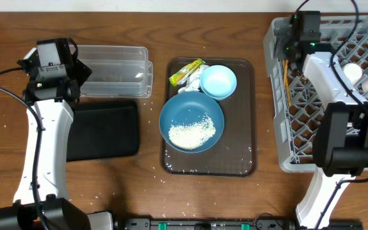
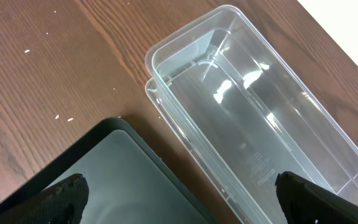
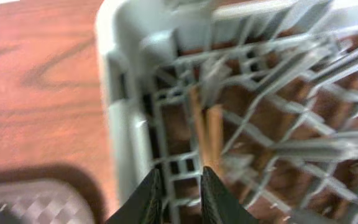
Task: Sort waste into correct bins and load items into the dishwasher rack
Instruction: 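Push the chopsticks down into the rack slot and open the right gripper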
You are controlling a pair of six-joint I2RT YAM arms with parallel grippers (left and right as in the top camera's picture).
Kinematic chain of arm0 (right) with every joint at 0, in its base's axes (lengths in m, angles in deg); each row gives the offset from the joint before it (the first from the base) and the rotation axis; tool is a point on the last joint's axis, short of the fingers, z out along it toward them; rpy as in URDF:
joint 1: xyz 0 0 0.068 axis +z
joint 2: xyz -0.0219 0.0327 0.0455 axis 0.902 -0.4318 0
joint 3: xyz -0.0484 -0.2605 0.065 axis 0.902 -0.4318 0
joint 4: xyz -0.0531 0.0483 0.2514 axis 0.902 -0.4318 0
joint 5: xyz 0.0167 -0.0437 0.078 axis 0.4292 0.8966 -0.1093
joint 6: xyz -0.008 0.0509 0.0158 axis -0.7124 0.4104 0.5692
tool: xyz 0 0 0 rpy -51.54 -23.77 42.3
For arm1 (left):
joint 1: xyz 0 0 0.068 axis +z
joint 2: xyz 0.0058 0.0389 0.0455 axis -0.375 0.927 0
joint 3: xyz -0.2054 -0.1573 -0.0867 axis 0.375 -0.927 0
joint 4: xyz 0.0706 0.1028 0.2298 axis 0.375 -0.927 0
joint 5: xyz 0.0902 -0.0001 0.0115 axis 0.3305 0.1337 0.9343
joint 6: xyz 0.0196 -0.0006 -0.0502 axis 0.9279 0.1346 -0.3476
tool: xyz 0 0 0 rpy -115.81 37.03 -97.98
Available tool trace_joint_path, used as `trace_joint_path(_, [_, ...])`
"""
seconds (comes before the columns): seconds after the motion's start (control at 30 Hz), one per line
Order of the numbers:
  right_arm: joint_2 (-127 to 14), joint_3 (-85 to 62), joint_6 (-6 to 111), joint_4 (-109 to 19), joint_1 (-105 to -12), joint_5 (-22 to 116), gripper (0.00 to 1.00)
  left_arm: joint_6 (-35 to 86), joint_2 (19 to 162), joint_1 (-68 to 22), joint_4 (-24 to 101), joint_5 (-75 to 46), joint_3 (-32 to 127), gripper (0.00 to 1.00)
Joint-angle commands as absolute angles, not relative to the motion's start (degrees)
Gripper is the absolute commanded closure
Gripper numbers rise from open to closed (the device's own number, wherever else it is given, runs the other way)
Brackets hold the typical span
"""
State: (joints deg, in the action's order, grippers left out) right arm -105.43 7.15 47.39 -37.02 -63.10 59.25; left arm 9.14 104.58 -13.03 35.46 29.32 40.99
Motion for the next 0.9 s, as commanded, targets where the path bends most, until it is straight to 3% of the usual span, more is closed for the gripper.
trace_joint_path(0.0, [-106.3, 8.2, 47.3, -38.3, -61.9, 57.4, 0.79, 8.9, 105.0, -12.8, 35.3, 29.4, 40.7, 0.01])
trace_joint_path(0.3, [-106.3, 8.2, 47.2, -41.6, -62.2, 64.3, 0.76, 8.9, 105.0, -12.8, 35.3, 29.4, 40.7, 0.01])
trace_joint_path(0.5, [-106.7, 8.2, 47.7, -45.3, -62.5, 64.1, 0.82, 8.9, 105.0, -12.8, 35.3, 29.4, 40.7, 0.01])
trace_joint_path(0.87, [-109.1, 8.1, 47.7, -43.6, -62.9, 66.6, 0.7, 8.9, 105.0, -12.8, 35.3, 29.4, 40.7, 0.01])
